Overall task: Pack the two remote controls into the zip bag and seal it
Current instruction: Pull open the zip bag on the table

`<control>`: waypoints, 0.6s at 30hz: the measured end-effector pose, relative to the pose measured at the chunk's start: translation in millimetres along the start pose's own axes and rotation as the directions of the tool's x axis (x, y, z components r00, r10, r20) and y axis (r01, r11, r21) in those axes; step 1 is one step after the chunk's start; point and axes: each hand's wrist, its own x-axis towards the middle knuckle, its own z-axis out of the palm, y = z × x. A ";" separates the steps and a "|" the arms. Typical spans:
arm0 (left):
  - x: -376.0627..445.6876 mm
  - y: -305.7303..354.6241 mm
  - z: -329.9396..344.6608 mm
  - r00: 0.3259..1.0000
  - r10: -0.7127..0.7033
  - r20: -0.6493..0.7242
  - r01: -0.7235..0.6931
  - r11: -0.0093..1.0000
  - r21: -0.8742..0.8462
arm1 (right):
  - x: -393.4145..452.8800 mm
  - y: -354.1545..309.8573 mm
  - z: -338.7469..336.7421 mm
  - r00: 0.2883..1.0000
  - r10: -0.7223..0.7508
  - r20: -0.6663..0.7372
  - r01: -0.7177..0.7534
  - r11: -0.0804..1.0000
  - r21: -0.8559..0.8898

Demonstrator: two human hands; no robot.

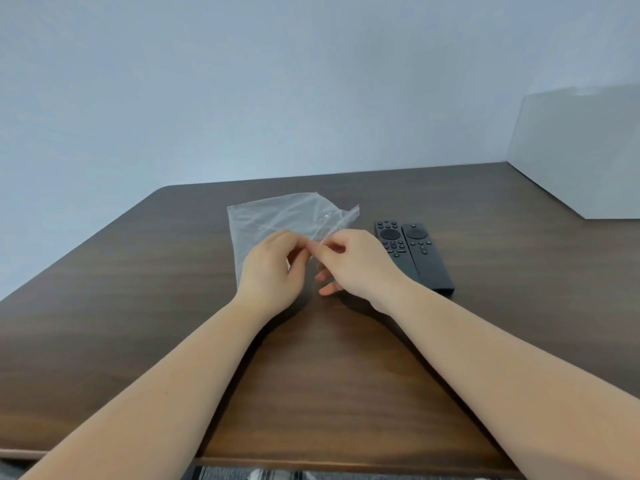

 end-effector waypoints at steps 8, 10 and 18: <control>1.9 -0.3 0.1 0.998 -0.026 0.050 0.029 0.998 -0.050 | -0.7 1.7 0.6 0.997 0.062 -0.041 -0.057 0.993 0.100; 1.4 0.0 0.3 0.999 -0.010 0.045 0.010 1.000 -0.019 | -0.5 2.6 1.5 0.997 0.052 -0.052 -0.050 0.998 0.043; 6.6 -5.0 -10.4 0.979 -0.157 -0.127 0.151 0.987 -0.058 | -5.2 3.3 3.7 0.992 0.099 -0.075 -0.108 0.988 -0.114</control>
